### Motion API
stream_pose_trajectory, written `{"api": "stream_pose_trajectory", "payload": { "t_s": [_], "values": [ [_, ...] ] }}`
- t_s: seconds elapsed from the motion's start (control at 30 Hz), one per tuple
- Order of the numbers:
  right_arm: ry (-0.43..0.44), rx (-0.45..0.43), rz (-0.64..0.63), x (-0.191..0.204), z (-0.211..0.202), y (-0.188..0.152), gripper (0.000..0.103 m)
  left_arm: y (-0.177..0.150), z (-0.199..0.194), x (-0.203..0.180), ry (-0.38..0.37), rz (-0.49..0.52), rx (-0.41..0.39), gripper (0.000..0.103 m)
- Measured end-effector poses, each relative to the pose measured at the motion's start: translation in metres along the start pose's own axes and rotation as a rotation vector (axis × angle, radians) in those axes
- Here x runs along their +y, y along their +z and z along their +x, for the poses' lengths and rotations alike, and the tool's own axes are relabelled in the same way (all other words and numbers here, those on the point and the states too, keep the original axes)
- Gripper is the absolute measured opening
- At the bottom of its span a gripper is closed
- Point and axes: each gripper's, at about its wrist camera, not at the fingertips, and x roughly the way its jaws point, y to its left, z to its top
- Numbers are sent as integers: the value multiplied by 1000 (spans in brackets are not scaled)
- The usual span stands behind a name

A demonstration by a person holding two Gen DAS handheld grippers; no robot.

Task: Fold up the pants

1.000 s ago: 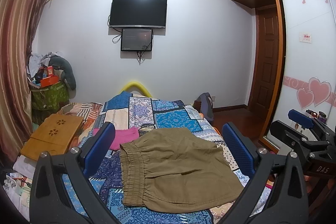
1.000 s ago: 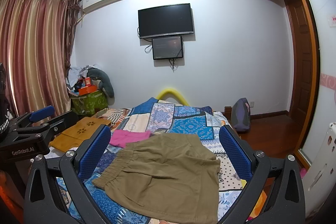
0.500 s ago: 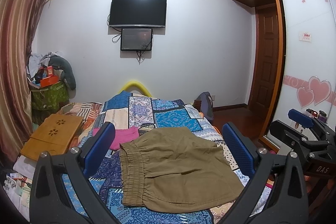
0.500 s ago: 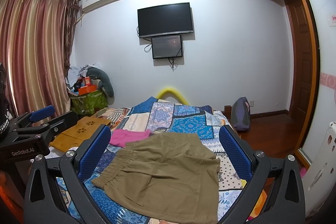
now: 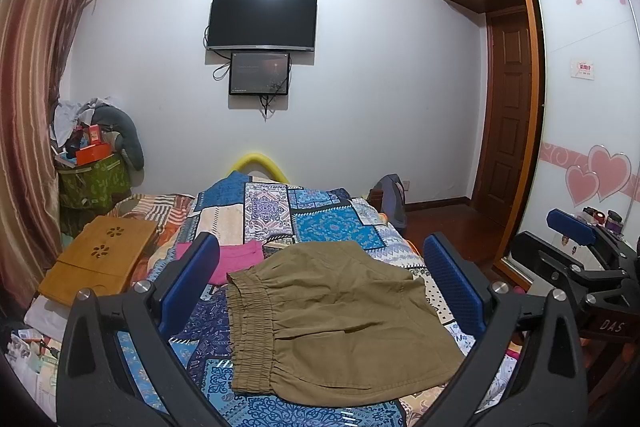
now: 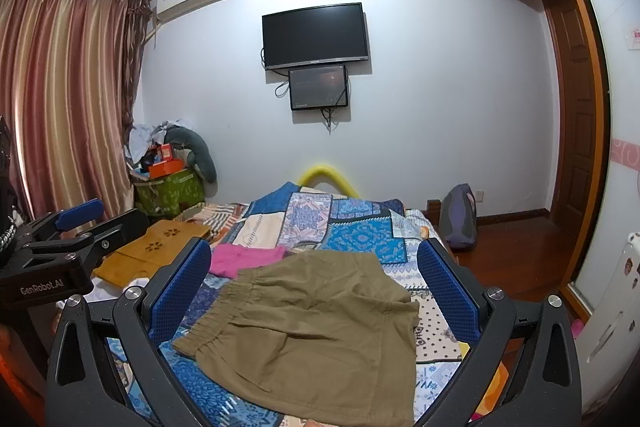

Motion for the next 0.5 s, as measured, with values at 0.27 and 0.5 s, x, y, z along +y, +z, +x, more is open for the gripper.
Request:
{"api": "stream_pose_trajectory", "payload": {
  "t_s": [0.27, 0.5],
  "values": [
    [-14, 0, -11, -2, 4, 1, 103, -1, 7, 4, -14, -7, 8, 103],
    [-75, 24, -68, -20, 28, 4, 103, 3, 52, 28, 22, -9, 87, 103]
  ]
}}
